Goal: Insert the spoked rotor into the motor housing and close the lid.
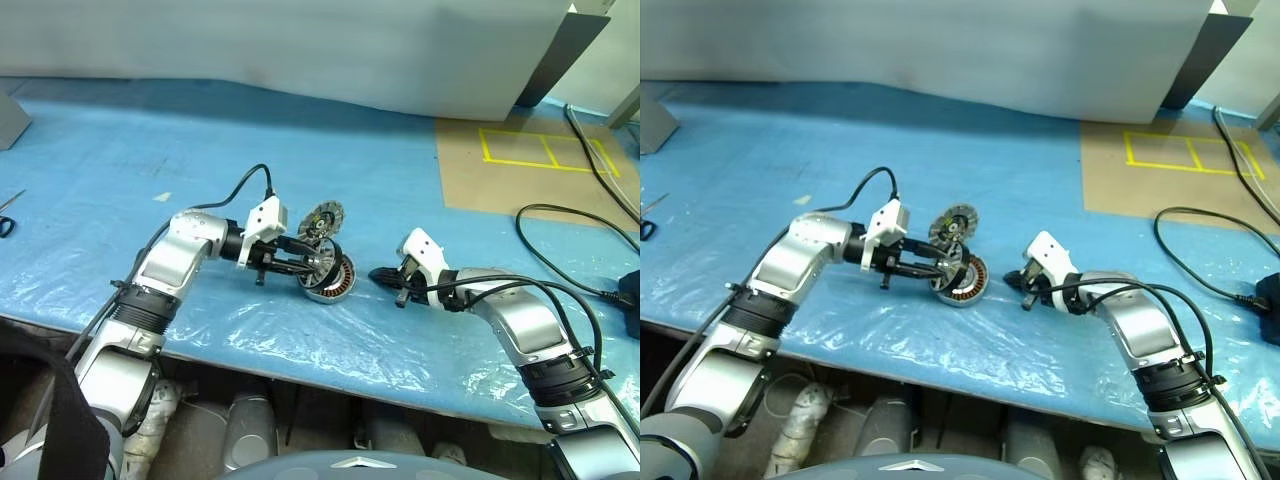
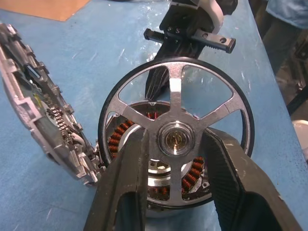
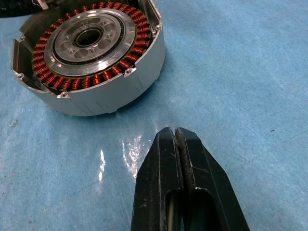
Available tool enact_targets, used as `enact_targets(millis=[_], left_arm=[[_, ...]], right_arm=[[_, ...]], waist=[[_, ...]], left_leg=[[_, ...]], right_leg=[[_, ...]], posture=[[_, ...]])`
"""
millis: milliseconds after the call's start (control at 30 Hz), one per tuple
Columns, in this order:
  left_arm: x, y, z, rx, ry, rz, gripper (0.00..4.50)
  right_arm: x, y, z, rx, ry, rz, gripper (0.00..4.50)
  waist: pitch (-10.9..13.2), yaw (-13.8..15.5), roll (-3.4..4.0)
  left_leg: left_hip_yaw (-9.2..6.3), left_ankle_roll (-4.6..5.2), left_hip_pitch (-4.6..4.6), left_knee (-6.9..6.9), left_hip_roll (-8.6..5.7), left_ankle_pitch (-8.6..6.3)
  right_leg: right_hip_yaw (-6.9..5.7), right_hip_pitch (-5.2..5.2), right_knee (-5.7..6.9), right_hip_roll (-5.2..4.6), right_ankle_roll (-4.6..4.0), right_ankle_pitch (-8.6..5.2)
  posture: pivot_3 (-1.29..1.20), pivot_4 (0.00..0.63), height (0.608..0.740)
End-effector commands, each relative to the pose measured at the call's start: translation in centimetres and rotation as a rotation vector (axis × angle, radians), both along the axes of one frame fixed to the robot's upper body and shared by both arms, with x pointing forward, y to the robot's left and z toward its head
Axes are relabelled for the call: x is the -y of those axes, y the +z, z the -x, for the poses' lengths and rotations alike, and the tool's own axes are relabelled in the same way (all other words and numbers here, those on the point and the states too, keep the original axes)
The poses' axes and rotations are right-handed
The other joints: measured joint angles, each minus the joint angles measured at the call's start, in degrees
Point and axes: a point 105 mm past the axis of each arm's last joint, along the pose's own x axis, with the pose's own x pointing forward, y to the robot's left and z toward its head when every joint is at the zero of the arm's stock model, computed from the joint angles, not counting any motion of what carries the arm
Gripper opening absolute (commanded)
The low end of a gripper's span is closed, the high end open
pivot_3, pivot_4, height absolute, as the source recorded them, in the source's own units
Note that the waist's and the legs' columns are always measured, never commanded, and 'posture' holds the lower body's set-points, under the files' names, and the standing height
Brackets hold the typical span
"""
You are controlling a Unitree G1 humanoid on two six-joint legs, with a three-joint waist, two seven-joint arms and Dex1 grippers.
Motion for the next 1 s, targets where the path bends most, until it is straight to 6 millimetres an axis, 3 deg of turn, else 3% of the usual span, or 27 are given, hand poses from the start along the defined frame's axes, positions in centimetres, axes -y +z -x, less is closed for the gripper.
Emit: enact_targets(millis=[33,233,700,833,967,1000], left_arm=[[0.2,-0.3,0.4,0.046,-0.034,-0.04,1.57],[-0.1,-0.9,-0.2,0.076,-0.016,-0.101,1.57],[-0.3,0.2,-1.2,0.137,-0.01,-0.142,1.57],[-0.4,0.3,-1.5,0.155,-0.006,-0.151,2.55],[-0.1,0.2,-2.1,0.182,0.022,-0.158,3.95],[-0.1,0.2,-2.0,0.188,0.019,-0.156,3.95]], right_arm=[[-0.2,0.8,-0.2,0.04,0.006,-0.012,0.0],[-0.1,0.8,-0.1,0.041,-0.003,-0.014,0.0],[-0.2,0.5,-0.2,0.043,-0.012,-0.012,0.0],[-0.2,0.5,-0.2,0.044,-0.015,-0.011,0.0],[0.0,0.4,-0.2,0.043,-0.018,-0.007,0.0],[-0.1,0.4,-0.3,0.043,-0.019,-0.007,0.0]], waist=[[0.0,0.0,0.0],[0.0,0.0,0.02],[0.0,-0.1,0.02],[0.0,-0.1,0.02],[0.0,0.0,0.02],[0.0,0.0,0.02]], left_leg=[[0.0,0.0,0.0,0.0,0.0,0.0],[0.0,0.0,0.09,0.01,0.0,0.0],[0.0,0.0,0.15,0.04,0.02,0.0],[0.0,0.0,0.14,0.04,0.01,0.0],[0.0,0.0,0.13,0.05,0.0,0.0],[0.0,0.0,0.13,0.05,0.01,0.0]], right_leg=[[0.0,0.0,0.0,0.0,0.0,0.0],[0.0,0.08,0.01,0.0,0.0,0.0],[0.02,0.13,0.0,0.01,0.0,0.0],[0.03,0.13,0.0,0.01,0.0,0.0],[0.03,0.13,0.0,0.0,0.0,0.0],[0.03,0.13,0.0,0.0,0.0,0.0]], posture=[[0.0,0.15,0.74],[0.0,0.15,0.74],[0.0,0.15,0.74],[0.0,0.15,0.74],[0.0,0.15,0.74],[0.0,0.15,0.74]])
